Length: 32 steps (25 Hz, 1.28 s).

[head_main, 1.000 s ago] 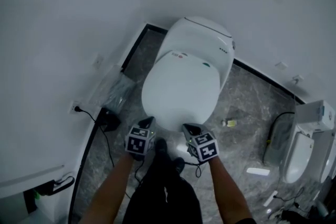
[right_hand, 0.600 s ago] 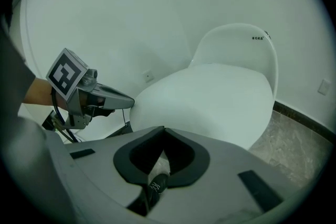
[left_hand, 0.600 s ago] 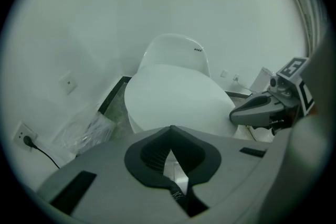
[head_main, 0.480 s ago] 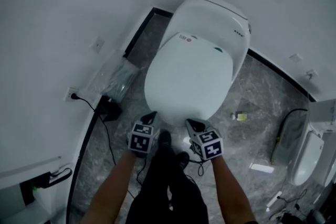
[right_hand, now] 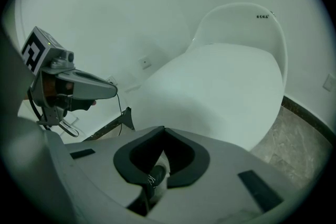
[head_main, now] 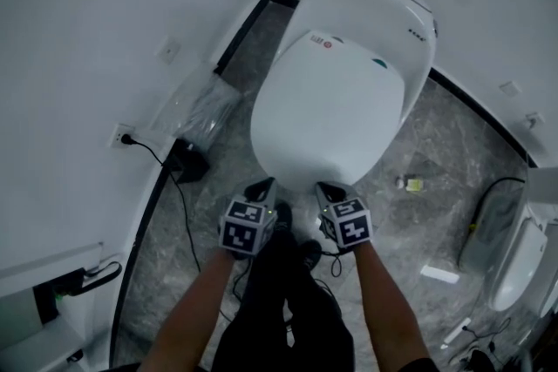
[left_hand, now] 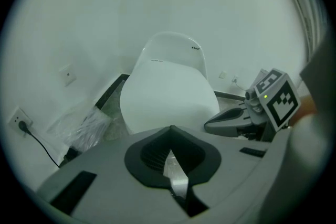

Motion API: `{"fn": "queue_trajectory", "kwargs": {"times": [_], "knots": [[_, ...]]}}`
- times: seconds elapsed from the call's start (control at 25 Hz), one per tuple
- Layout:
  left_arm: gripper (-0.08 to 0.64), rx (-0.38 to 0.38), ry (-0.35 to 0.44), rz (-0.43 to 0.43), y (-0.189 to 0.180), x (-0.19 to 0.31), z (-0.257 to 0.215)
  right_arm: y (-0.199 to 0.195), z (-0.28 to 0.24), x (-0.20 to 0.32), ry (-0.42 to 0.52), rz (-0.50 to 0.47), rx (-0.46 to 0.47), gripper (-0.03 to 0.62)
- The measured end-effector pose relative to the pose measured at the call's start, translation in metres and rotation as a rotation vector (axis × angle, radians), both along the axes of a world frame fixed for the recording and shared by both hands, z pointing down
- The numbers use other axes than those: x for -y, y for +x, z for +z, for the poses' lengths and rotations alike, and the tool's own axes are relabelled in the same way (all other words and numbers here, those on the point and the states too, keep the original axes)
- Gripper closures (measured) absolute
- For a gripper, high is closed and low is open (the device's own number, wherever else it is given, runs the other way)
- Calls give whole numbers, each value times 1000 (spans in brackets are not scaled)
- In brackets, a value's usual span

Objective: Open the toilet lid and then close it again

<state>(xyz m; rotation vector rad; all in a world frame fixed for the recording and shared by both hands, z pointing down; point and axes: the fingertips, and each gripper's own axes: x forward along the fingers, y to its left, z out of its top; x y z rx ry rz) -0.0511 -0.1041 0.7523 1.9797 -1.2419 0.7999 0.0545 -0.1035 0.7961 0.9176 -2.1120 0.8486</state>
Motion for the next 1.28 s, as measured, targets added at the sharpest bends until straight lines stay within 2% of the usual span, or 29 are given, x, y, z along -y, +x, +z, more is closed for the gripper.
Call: {"fn": "queue_trajectory", "kwargs": {"times": [0.24, 0.44, 0.68, 0.84, 1.28], "knots": [[555, -42, 14, -56, 11, -14, -5, 2, 1, 3, 28, 13, 24, 581], [555, -59, 0, -57, 16, -33, -19, 4, -6, 1, 36, 82, 70, 581], [555, -53, -19, 0, 22, -55, -34, 1, -40, -19, 44, 156, 125, 581], [555, -75, 3, 63, 37, -66, -56, 10, -78, -39, 76, 229, 158, 581], [555, -149, 136, 216, 49, -102, -155, 22, -215, -92, 306, 374, 167, 581]]}}
